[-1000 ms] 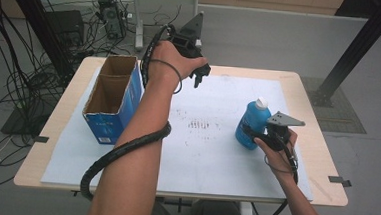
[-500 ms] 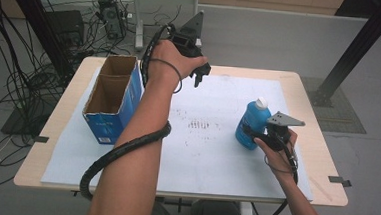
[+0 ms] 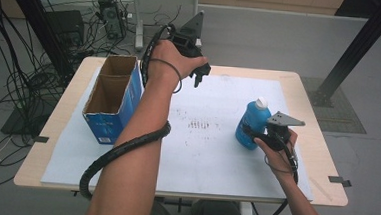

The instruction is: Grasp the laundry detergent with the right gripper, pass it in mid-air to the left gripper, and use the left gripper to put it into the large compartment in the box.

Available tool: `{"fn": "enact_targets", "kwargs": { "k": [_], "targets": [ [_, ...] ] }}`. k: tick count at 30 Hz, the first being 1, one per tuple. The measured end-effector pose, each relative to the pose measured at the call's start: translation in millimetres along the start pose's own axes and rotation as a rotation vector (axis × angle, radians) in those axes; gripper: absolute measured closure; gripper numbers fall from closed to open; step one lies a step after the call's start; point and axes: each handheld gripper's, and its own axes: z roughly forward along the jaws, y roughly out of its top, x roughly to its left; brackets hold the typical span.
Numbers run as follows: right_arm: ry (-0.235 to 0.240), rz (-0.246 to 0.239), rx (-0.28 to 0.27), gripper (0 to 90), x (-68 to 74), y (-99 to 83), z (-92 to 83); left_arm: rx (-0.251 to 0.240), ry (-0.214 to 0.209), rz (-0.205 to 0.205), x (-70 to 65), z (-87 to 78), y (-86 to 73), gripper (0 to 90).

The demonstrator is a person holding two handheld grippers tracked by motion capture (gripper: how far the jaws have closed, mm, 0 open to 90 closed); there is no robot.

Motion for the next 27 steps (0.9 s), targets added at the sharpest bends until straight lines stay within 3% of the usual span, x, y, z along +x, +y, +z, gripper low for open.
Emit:
{"fn": "enact_targets", "kwargs": {
  "k": [27],
  "targets": [
    [0.002, -0.001, 0.0, 45.2, -0.3, 0.0, 0.0, 0.002, 0.006, 0.004, -0.1, -2.0, -0.9, 6.8]
  ]
}}
